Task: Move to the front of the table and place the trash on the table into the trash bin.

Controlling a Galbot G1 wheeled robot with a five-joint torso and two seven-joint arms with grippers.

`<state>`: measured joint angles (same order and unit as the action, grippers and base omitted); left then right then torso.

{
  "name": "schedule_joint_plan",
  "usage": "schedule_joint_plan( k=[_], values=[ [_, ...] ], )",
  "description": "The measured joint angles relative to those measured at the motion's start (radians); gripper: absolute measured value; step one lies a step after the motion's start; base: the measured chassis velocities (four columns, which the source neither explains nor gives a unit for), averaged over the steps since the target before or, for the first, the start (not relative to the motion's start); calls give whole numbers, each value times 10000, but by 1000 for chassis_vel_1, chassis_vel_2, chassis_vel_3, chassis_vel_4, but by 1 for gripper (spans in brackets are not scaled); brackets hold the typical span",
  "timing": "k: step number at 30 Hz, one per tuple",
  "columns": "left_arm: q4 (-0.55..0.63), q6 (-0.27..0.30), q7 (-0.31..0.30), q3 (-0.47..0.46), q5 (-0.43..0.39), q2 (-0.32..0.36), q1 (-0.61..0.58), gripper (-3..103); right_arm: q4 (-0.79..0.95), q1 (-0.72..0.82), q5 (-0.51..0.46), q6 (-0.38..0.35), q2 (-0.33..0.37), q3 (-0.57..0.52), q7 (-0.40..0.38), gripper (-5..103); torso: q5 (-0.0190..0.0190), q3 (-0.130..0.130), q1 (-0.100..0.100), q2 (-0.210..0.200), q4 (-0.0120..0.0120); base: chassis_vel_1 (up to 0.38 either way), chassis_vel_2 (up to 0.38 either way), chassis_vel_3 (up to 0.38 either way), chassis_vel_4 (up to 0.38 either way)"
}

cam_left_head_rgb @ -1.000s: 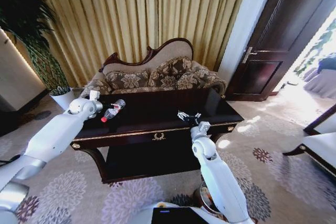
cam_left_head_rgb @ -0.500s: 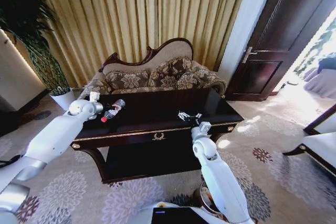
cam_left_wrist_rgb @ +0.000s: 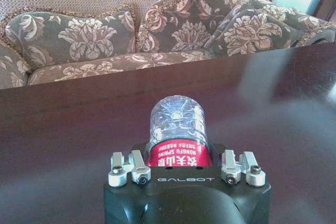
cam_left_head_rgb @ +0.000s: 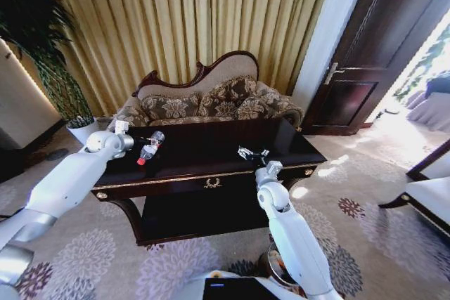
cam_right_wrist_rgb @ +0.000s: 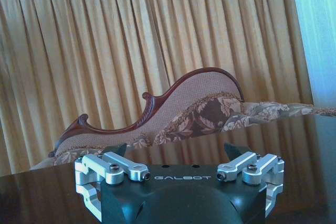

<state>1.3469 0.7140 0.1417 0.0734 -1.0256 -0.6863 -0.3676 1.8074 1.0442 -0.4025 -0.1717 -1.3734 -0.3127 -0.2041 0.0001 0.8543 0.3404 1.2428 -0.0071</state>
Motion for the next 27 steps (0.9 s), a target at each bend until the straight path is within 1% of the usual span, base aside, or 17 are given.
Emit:
schedule_joint_plan(
  k=[2, 3, 5, 6, 7, 9, 10, 11, 13, 14, 20, 21, 22, 23, 25, 27],
  values=[
    [81, 0, 0, -80, -15, 45, -77, 59, 15, 37, 5, 0, -3, -10, -1, 100, 0, 0, 0, 0, -1, 0, 0, 0, 0],
    [132, 0, 0, -122, -32, 88, -120, 56, 35, 51, 5, 0, 0, -14, -4, 100, 0, 0, 0, 0, 0, 0, 0, 0, 0],
    [152, 0, 0, -141, -38, 110, -139, 56, 41, 53, 6, 0, 2, -17, -6, 100, 0, 0, 0, 0, 1, 0, 0, 0, 0],
    [180, 0, -6, -180, -42, 144, -174, 51, 64, 58, 6, 0, 2, -25, -13, 100, 0, -1, 0, 0, 1, 0, 0, 0, 0],
    [180, 0, -6, -180, -42, 144, -174, 51, 64, 58, 6, 0, 2, -25, -13, 100, 0, -1, 0, 0, 1, 0, 0, 0, 0],
    [247, 0, -39, -233, -61, 186, -236, 44, 107, 94, 6, 0, 3, -37, -22, 100, 0, -1, 0, 1, 1, 0, 0, 0, 0],
    [247, 0, -39, -233, -61, 186, -236, 44, 107, 94, 6, 0, 3, -37, -22, 100, 0, -1, 0, 1, 1, 0, 0, 0, 0],
    [299, 0, -61, -274, -72, 213, -280, 41, 129, 123, 6, 0, 4, -46, -24, 100, 0, 0, 0, 0, 1, 0, 0, 0, 0],
    [333, 0, -68, -297, -77, 227, -304, 41, 143, 140, 6, 0, 4, -50, -26, 100, 0, 0, 0, 0, 0, 0, 0, 0, 0],
    [452, -1, -91, -378, -93, 281, -391, 39, 190, 198, 6, 0, 6, -59, -29, 100, 0, 0, 0, 0, 0, 0, 0, 0, 0],
    [662, -5, -148, -672, -150, 372, -570, 37, 288, 365, 24, -21, 71, -97, -53, 100, 0, 0, 0, 1, 2, 0, 0, 0, 0],
    [712, -5, -168, -747, -156, 398, -622, 34, 313, 393, 24, -28, 90, -108, -62, 100, 0, 0, 0, 0, -1, 0, 0, 0, 0],
    [772, -6, -178, -875, -159, 428, -701, 32, 334, 409, 25, -33, 105, -122, -69, 100, 0, -1, 0, 0, -2, 0, 0, 0, 0],
    [903, -7, -189, -1133, -194, 497, -849, 32, 364, 426, 25, -43, 123, -132, -82, 100, 0, 0, 0, 0, -1, 0, 0, 0, 0],
    [970, -7, -190, -1231, -239, 537, -907, 32, 372, 427, 24, -47, 130, -131, -86, 100, 0, 0, 0, 0, 0, 0, 0, 0, 0],
    [1218, -7, -203, -1581, -360, 714, -1090, 32, 390, 410, 17, -59, 152, -126, -101, 100, 0, 0, 0, 0, 1, 0, 0, 0, 0]
  ],
)
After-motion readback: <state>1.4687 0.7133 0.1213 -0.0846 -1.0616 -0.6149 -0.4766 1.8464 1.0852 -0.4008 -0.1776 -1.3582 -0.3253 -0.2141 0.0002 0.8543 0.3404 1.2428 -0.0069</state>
